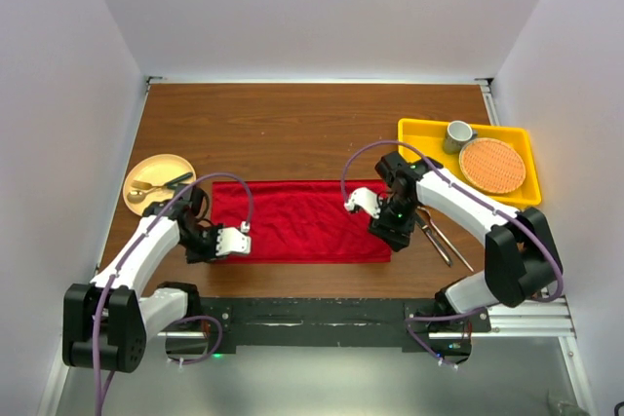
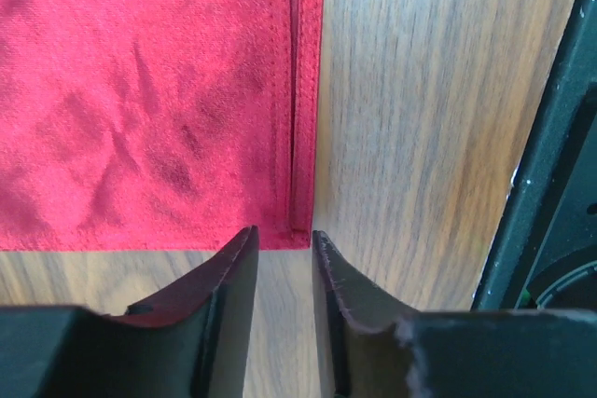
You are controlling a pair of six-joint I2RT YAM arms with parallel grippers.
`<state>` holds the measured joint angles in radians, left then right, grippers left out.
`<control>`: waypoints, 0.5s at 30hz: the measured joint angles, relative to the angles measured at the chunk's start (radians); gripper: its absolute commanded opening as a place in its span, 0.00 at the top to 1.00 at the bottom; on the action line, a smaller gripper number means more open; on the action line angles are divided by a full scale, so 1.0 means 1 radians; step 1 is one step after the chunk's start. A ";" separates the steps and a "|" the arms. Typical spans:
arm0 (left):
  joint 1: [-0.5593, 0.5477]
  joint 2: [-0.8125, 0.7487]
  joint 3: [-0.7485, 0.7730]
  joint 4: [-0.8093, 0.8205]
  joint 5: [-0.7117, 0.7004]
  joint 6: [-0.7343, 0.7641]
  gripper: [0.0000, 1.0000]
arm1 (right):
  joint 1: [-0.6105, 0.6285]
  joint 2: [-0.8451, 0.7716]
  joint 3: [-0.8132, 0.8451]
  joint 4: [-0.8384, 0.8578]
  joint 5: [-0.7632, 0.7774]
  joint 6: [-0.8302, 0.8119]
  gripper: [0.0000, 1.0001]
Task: Fold the napkin into a case and place the utensils inside
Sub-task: Smooth out the rectangle-folded napkin at the center of the board.
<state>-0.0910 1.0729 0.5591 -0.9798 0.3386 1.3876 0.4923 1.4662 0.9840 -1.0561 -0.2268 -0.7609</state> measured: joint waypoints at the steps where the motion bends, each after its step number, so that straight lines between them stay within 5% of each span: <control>1: 0.001 0.001 0.000 0.002 0.006 -0.004 0.59 | 0.009 -0.003 -0.012 0.003 0.000 -0.008 0.45; 15: 0.019 0.001 0.001 0.067 0.093 -0.070 0.58 | 0.134 -0.015 -0.135 0.145 0.020 -0.027 0.49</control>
<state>-0.0723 1.0737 0.5598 -0.9131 0.4316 1.3174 0.6258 1.4513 0.8494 -0.9115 -0.2070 -0.7883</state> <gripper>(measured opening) 0.416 0.517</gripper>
